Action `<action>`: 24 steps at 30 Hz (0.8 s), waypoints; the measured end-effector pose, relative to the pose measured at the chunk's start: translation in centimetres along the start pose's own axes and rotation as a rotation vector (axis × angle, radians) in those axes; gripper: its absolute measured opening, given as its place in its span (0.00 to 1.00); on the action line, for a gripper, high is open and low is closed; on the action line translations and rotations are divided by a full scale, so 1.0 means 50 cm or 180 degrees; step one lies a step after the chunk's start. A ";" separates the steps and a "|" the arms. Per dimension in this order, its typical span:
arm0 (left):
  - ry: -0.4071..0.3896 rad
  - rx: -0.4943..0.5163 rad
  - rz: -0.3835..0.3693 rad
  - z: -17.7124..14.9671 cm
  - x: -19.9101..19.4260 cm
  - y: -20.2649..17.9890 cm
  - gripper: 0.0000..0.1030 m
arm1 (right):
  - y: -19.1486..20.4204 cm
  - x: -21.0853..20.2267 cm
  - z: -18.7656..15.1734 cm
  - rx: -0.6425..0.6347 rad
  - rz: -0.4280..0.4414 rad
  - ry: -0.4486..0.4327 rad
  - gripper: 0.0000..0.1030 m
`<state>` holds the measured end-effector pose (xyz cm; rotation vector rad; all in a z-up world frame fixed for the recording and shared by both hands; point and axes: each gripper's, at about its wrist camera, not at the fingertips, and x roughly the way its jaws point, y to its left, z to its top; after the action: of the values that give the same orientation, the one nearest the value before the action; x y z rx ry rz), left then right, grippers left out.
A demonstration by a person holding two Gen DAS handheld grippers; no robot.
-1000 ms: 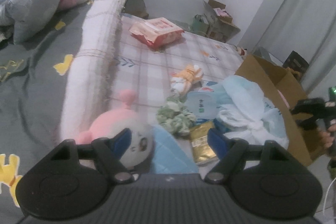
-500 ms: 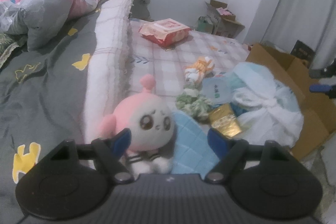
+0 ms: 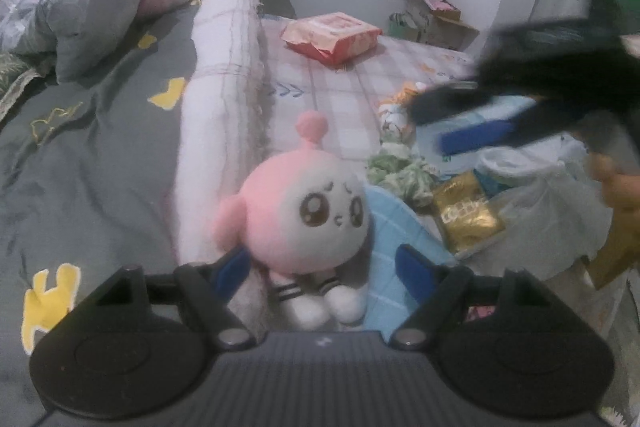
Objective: Organize soft objects
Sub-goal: 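Move the right tool to the pink plush toy and close on it, then lift the pink plush toy with the right tool toward the box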
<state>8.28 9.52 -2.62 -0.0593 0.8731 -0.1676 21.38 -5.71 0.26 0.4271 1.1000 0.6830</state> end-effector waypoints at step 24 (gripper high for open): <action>0.0047 -0.0227 0.0207 0.013 0.058 0.013 0.74 | 0.028 0.213 0.036 -0.0014 0.0159 0.0352 0.65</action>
<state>10.72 9.64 -4.48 -0.0961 0.8945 -0.0763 25.61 2.70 -5.20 0.4180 1.1952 0.7602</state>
